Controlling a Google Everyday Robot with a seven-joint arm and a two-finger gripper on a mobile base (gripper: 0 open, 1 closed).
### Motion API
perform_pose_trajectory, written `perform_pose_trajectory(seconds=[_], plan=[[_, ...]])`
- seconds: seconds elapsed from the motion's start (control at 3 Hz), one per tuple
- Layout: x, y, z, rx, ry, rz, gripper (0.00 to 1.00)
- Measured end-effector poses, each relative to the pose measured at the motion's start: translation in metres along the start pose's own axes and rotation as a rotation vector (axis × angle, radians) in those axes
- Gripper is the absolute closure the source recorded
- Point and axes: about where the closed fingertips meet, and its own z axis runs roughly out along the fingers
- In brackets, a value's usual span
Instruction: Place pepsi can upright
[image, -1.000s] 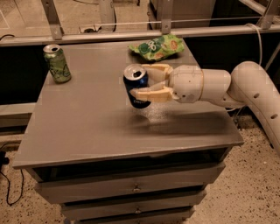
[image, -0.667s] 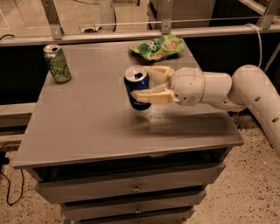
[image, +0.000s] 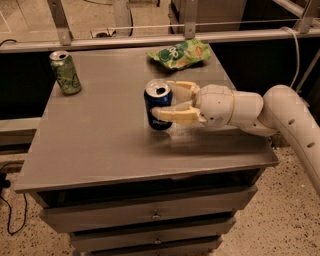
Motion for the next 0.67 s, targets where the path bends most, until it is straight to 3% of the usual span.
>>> perform_pose_trajectory(seconds=[0.33, 0.67], plan=[[0.001, 0.000, -0.001, 0.000, -0.004, 0.004, 1.00], [0.011, -0.003, -0.006, -0.004, 0.057, 0.049, 1.00]])
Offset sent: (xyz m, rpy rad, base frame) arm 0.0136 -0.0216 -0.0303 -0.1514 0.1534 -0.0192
